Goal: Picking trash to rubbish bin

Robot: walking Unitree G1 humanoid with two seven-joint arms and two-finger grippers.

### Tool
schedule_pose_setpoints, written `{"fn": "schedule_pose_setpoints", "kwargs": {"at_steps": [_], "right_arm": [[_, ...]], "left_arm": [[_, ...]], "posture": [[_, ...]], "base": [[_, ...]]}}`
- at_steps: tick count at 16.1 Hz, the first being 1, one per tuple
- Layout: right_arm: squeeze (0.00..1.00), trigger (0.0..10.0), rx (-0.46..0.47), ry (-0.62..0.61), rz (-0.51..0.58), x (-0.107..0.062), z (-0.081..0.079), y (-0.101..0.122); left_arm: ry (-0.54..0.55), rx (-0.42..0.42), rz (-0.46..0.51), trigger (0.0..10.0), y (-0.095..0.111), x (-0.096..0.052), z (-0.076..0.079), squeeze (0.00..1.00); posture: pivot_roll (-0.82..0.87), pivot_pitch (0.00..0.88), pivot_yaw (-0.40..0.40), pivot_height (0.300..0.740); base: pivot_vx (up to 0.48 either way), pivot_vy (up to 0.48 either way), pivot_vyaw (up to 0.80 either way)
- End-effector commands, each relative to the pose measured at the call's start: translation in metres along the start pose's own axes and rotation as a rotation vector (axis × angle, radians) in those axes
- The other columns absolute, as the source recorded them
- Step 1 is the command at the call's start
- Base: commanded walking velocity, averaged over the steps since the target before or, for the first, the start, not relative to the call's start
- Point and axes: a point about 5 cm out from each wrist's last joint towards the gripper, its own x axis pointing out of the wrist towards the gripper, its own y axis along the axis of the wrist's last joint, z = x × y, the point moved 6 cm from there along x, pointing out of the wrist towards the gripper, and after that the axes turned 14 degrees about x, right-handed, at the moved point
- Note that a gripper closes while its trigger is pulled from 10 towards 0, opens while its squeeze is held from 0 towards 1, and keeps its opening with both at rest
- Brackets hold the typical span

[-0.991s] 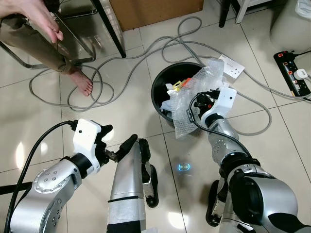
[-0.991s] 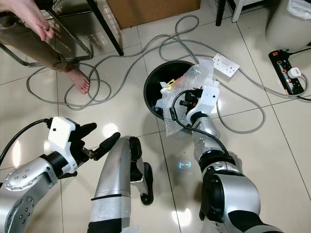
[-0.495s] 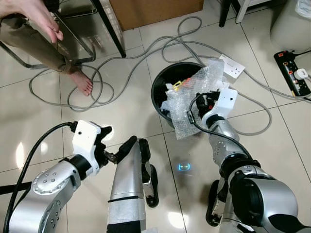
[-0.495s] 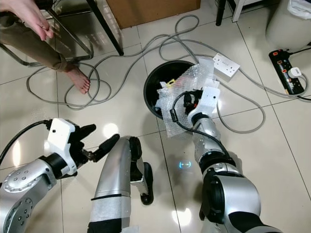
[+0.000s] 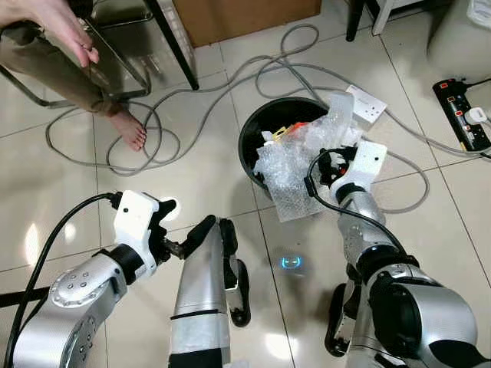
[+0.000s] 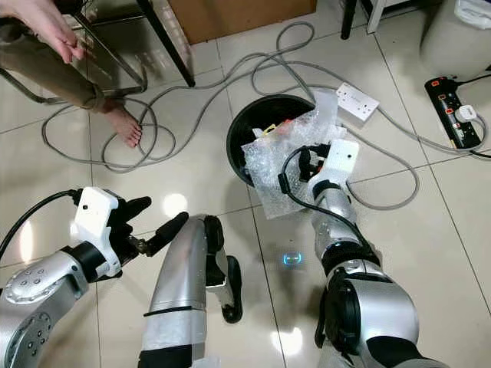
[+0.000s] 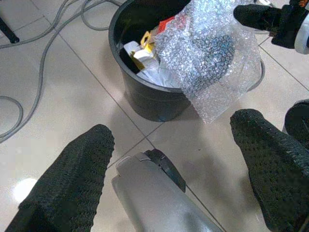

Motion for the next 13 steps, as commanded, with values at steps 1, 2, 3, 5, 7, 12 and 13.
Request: {"fn": "schedule_pose_setpoints", "kwargs": {"at_steps": [1,2,3,5,7,12,13], "right_arm": [[1.00,10.0,-0.009,-0.020,-0.057,-0.008,0.006,-0.021],[1.00,10.0,-0.013,-0.024,-0.057,-0.008,0.008,-0.021],[1.00,10.0,-0.020,-0.034,-0.057,-0.008,0.010,-0.021],[1.00,10.0,-0.035,-0.047,-0.063,-0.009,0.014,-0.022],[0.88,10.0,-0.059,-0.059,-0.068,-0.010,0.020,-0.022],[0.00,10.0,-0.154,-0.105,-0.054,-0.012,0.040,-0.012],[0.00,10.0,-0.166,-0.115,-0.047,-0.011,0.045,-0.007]], "left_arm": [[0.004,0.000,-0.027,10.0,-0.005,-0.005,0.000,0.00],[0.004,0.000,-0.027,10.0,-0.005,-0.005,0.000,0.00],[0.004,0.001,-0.028,10.0,-0.005,-0.005,0.000,0.00],[0.004,0.004,-0.030,10.0,-0.006,-0.006,0.000,0.00],[0.004,0.005,-0.033,10.0,-0.006,-0.006,-0.001,0.00],[0.009,0.011,-0.037,10.0,-0.005,-0.008,-0.003,0.00],[0.010,0.013,-0.039,10.0,-0.005,-0.009,-0.004,0.00]], "posture": [[0.28,0.512,0.211,0.540],[0.28,0.512,0.211,0.540],[0.28,0.513,0.214,0.540],[0.28,0.513,0.214,0.540],[0.28,0.513,0.216,0.540],[0.29,0.518,0.221,0.540],[0.30,0.521,0.224,0.540]], "base": [[0.000,0.000,0.00],[0.000,0.000,0.00],[0.000,0.000,0.00],[0.000,0.000,0.00],[0.000,0.000,0.00],[0.000,0.000,0.00],[0.000,0.000,0.00]]}}
